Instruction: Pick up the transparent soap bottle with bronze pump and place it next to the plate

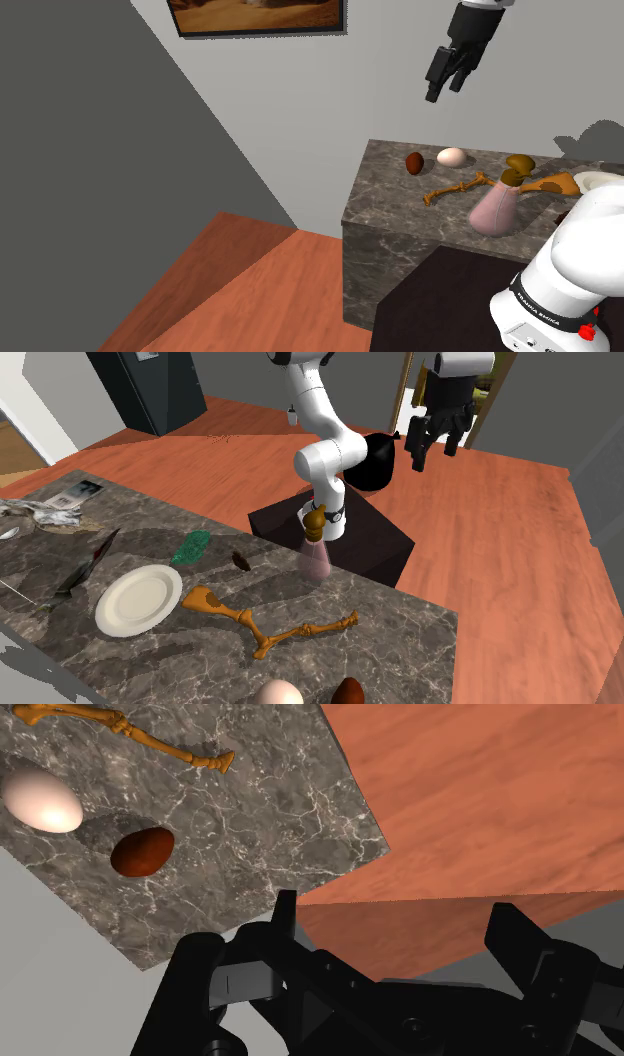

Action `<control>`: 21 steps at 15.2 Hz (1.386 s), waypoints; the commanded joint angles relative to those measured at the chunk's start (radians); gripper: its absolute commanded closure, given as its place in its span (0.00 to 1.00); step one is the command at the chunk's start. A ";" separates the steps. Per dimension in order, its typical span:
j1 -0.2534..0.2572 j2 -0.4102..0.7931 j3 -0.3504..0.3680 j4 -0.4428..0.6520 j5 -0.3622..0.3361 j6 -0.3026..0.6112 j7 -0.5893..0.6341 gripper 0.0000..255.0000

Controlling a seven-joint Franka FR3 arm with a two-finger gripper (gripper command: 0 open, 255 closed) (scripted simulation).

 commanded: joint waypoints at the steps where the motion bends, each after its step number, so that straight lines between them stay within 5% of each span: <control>1: 0.000 0.000 0.000 0.000 0.000 0.000 0.000 0.00; 11: -0.099 -0.191 -0.176 -0.251 -0.101 0.023 -0.112 0.00; 21: -0.257 -0.315 -0.394 -0.423 -0.271 0.038 -0.248 0.00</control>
